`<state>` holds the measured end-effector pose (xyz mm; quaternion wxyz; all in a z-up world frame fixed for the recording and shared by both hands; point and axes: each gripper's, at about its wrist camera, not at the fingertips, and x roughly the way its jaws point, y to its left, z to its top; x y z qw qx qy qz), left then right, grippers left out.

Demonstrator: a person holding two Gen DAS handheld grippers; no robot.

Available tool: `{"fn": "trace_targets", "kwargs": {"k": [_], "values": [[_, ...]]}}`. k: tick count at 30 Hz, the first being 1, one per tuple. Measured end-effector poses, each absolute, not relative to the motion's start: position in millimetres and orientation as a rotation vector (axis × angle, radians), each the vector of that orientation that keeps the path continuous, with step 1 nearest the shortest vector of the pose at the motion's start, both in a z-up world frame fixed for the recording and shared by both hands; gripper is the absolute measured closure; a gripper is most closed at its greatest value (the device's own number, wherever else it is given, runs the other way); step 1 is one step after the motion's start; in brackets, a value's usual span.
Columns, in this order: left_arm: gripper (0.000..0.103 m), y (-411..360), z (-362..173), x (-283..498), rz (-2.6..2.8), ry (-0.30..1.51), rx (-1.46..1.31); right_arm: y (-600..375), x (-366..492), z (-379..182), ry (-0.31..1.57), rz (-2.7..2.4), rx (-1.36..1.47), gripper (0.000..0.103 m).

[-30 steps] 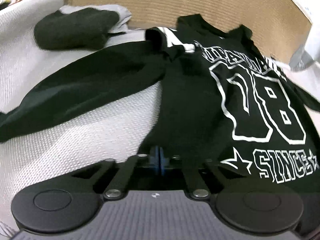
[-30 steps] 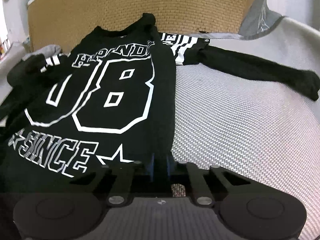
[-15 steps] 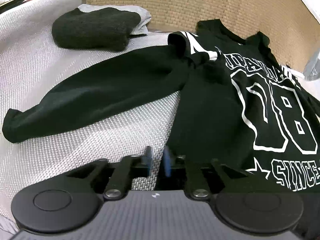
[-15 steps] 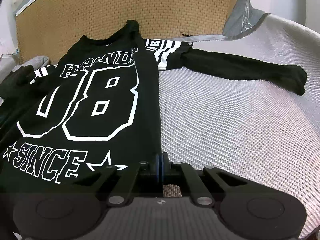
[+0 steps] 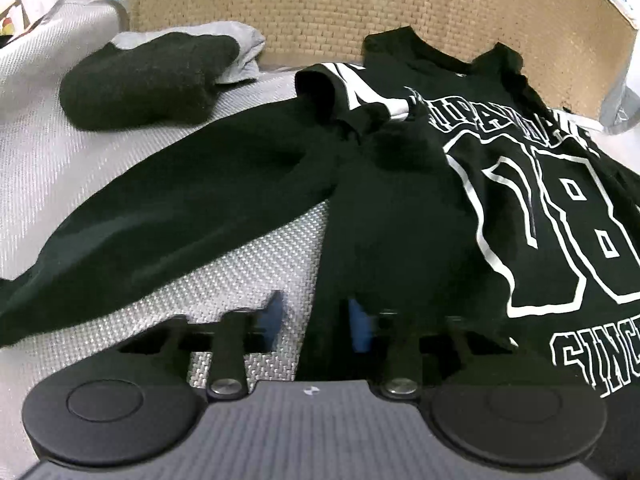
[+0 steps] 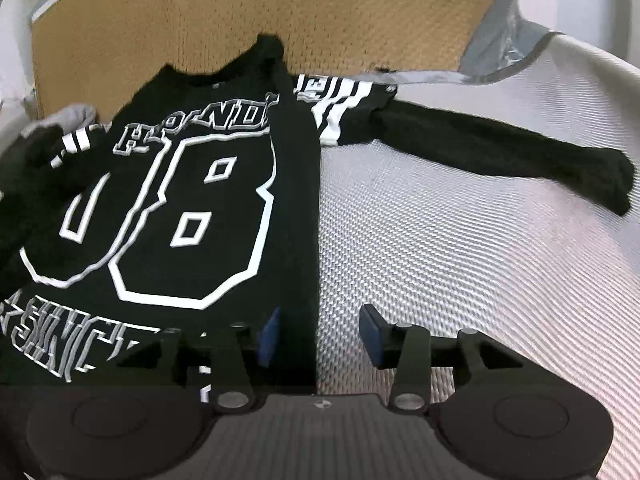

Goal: Fold clothes

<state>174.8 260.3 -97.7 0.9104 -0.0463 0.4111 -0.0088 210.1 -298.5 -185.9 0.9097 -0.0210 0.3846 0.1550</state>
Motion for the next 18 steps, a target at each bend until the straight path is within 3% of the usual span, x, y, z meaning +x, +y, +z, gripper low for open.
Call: {"fn": "trace_targets", "kwargs": {"k": [2, 3, 4, 7, 11, 14, 16, 18], "values": [[0.096, 263, -98, 175, -0.035, 0.851, -0.114, -301, 211, -188, 0.781, 0.337, -0.010, 0.059], [0.096, 263, -98, 175, -0.034, 0.851, -0.119, -302, 211, -188, 0.775, 0.346, 0.006, 0.067], [0.097, 264, -98, 176, -0.031, 0.850, -0.123, -302, 211, -188, 0.776, 0.359, 0.009, 0.083], [0.097, 266, -97, 176, -0.015, 0.845, -0.115, -303, 211, -187, 0.781, 0.364, 0.002, 0.099], [0.097, 274, -94, 173, -0.006, 0.855, -0.153, -312, 214, -188, 0.780, 0.308, 0.026, 0.099], [0.084, 272, -91, 171, 0.004, 0.868, -0.118, -311, 215, -186, 0.775, 0.303, 0.018, 0.098], [0.072, 274, -89, 169, 0.016, 0.867, -0.108, -310, 214, -185, 0.761, 0.287, 0.008, 0.093], [0.067, 277, -88, 167, 0.022, 0.866, -0.111, -314, 212, -180, 0.738, 0.294, 0.052, 0.087]]}}
